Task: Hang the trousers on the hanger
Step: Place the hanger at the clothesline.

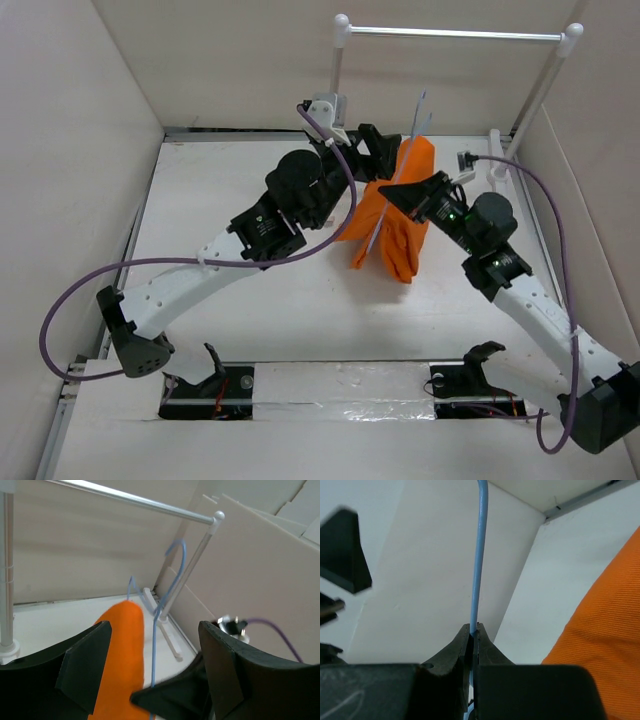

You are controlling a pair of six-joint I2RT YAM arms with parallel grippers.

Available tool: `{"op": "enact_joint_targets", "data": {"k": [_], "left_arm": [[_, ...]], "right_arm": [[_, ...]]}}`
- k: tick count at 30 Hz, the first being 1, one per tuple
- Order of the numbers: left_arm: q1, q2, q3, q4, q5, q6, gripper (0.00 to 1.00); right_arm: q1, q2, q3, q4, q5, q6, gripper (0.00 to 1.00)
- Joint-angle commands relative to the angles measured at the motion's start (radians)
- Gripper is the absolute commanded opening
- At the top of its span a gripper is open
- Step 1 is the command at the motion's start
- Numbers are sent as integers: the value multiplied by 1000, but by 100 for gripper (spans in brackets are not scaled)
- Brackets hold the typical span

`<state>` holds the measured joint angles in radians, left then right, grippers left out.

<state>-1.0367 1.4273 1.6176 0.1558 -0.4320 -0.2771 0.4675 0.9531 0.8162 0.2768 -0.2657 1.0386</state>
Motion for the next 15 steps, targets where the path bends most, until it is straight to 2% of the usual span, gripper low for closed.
{"op": "enact_joint_targets", "data": {"k": [1,8,11,15], "left_arm": [[-2,-99,-70,22,12,10,69],[-2,-192,-315,73,-13,-34,68],[-2,-238,-436,91,-7,-68,68],[-2,-297,-525,87,-19,-73,69]], "right_arm": [[-107,45,191,239,-144,-29,0],[-259,245,438,150,-240,-52,0],[-296,320,516,122,-247,-77,0],[-343,396,573,113,-265,-81,0]]}}
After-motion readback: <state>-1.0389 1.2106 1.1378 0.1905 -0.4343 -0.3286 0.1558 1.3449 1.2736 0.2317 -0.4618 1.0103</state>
